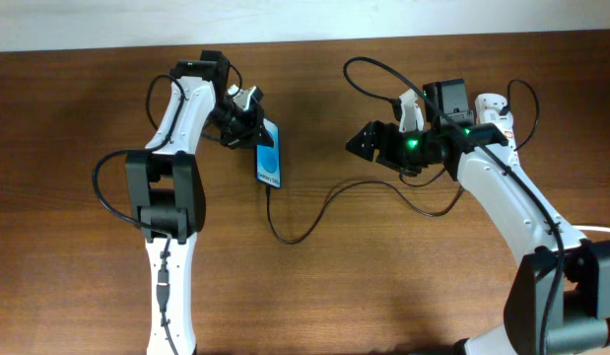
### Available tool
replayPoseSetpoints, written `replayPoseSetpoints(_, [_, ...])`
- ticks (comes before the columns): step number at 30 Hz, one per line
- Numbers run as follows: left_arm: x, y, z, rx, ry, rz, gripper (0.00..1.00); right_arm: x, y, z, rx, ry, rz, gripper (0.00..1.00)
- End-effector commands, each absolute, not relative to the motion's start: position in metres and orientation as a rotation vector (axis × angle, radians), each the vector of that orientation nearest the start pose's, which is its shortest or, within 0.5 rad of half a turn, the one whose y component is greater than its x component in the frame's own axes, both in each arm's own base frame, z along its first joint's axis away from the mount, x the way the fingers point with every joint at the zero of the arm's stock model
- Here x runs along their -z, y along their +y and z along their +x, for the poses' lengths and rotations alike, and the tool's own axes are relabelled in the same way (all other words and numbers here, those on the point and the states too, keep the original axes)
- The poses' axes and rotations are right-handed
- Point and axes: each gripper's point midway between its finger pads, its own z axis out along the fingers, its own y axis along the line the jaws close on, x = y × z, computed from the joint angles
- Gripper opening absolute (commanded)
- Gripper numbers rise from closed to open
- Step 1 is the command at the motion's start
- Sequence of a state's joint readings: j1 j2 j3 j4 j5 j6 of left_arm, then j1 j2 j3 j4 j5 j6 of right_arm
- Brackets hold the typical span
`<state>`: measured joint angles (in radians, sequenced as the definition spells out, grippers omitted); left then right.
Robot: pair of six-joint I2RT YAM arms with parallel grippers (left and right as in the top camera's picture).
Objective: Plug charger to phone and switch on socket
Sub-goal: 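Lower the phone onto the table and release both grippers, then move the right gripper to the power strip switch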
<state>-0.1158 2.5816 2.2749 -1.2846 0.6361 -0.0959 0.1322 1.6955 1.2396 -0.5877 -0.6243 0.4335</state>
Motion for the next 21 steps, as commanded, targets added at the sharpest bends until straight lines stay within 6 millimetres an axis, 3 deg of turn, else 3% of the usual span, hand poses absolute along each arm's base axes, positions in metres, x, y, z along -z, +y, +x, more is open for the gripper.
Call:
replayPoseSetpoints(1, [-0.009,-0.156,0.476,1.010,3.099,-0.041,0.00,-0.136,0.151,0.390,-0.997,2.638,0.156,0.89])
replayPoseSetpoints(4, [-0.002,-0.155,0.475,1.011,3.111,-0.047,0.00,-0.136,0.151,0.390,-0.997,2.638,0.156,0.89])
replayPoseSetpoints(6, [-0.001,-0.154,0.474,0.995,3.116,-0.046,0.18,-0.136,0.151,0.390,-0.997,2.637,0.155,0.89])
replayPoseSetpoints(8, [0.000,-0.153,0.475,0.981,3.119,-0.046,0.25,-0.136,0.151,0.390,-0.997,2.637,0.155,0.88])
replayPoseSetpoints(15, [0.008,-0.138,0.472,0.831,3.169,-0.052,0.39,-0.136,0.151,0.390,-0.996,2.636,0.150,0.89])
replayPoseSetpoints(21, [0.014,-0.123,0.468,0.680,3.218,-0.054,0.42,-0.136,0.151,0.390,-0.990,2.633,0.125,0.89])
